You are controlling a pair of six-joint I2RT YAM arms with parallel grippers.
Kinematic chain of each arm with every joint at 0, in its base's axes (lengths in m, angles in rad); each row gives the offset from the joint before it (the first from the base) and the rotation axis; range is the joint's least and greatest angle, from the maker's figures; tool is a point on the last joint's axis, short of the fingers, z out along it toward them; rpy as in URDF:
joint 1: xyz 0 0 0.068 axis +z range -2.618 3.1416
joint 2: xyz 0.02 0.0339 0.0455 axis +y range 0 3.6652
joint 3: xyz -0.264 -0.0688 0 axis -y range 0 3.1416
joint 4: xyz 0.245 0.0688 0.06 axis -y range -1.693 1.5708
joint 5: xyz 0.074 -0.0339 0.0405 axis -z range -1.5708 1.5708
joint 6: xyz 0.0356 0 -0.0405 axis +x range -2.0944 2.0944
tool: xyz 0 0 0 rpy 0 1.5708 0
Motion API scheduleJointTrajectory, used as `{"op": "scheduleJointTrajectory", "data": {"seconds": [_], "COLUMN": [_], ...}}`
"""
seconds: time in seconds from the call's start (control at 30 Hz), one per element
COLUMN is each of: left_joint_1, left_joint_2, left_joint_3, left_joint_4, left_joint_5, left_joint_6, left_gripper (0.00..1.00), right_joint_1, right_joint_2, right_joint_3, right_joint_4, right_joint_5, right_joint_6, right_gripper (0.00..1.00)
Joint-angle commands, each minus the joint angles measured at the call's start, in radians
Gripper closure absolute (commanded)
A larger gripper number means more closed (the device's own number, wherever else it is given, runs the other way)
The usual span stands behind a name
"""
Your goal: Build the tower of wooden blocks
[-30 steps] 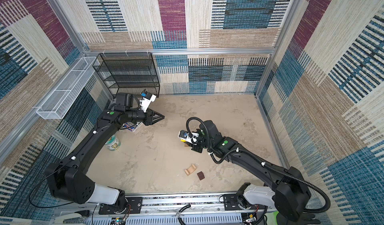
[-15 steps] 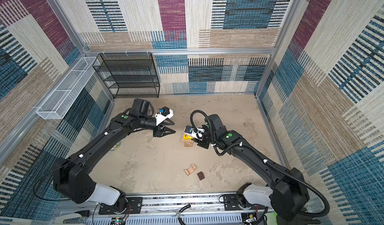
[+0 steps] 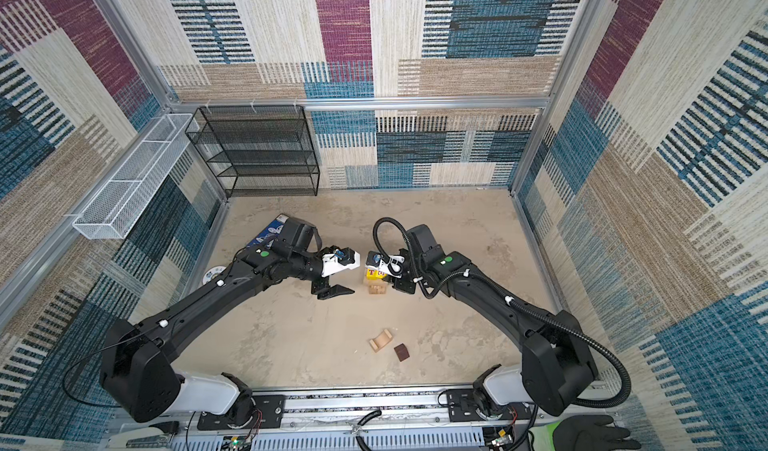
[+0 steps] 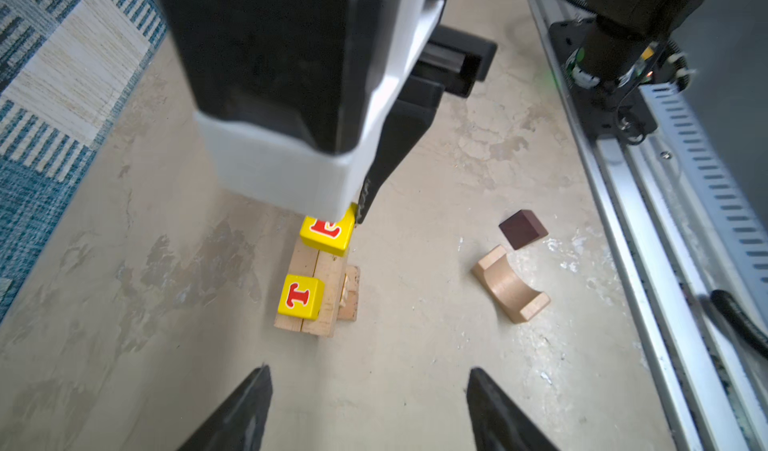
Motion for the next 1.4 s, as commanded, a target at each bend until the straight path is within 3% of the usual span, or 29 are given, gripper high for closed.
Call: {"op": "scheduleJointTrajectory", "data": {"seconds": [0.0, 0.67, 1.37], "left_joint_1": [-0.024, -0.091, -0.11], "left_joint_2": [-0.023, -0.091, -0.093], "left_joint_3": [-0.015, -0.068, -0.084], "left_joint_4": [0.011, 0.01, 0.01], "left_joint_5": [-0.104, -0.207, -0.226], "left_joint_6": [0.051, 0.095, 0.108], "left_gripper": [0.2, 0.16, 0.19], "right_joint_1": [-0.016, -0.052, -0.057], "right_joint_2": [0.022, 0.157, 0.212], "right_joint_3": [0.015, 0.06, 0.092], "right_joint_4": [0.035, 0.005, 0.007], "right_joint_5": [-0.003, -0.05, -0.057], "right_joint_6": [-0.028, -0.059, -0.114], "right_gripper": [1.0, 1.0, 1.0]}}
